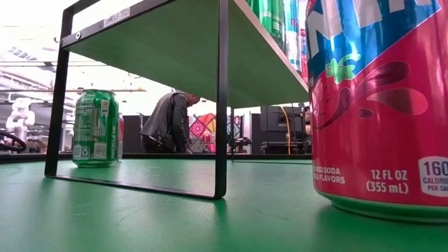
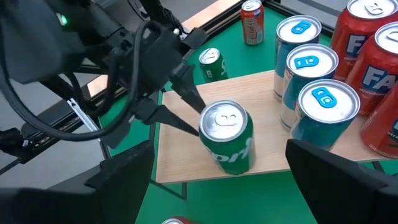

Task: Sort soda cans
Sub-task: Put the green soda can on the shelf

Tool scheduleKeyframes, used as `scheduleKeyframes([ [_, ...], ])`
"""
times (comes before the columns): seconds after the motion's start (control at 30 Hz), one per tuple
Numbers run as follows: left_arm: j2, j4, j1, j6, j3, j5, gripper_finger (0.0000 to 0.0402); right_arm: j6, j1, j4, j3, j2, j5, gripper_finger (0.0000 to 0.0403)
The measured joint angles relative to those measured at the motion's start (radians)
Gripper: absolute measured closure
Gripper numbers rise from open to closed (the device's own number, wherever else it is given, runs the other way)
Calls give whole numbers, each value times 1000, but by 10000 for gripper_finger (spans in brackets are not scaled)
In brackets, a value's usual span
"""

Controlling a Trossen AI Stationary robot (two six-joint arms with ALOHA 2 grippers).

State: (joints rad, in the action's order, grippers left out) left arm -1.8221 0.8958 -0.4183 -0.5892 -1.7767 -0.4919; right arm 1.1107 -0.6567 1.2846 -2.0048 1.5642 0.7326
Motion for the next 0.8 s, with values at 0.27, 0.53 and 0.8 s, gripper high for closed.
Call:
scheduleKeyframes([
  [0.27,2,38,5,-16,0,8,279,-2,-5,3,1,21,-39,50],
  [0.53,16,184,-5,-58,0,46,279,30,-13,-40,143,96,-132,51],
  [0.8,121,364,-7,-3,-1,76,279,34,-9,-209,304,146,-53,51],
])
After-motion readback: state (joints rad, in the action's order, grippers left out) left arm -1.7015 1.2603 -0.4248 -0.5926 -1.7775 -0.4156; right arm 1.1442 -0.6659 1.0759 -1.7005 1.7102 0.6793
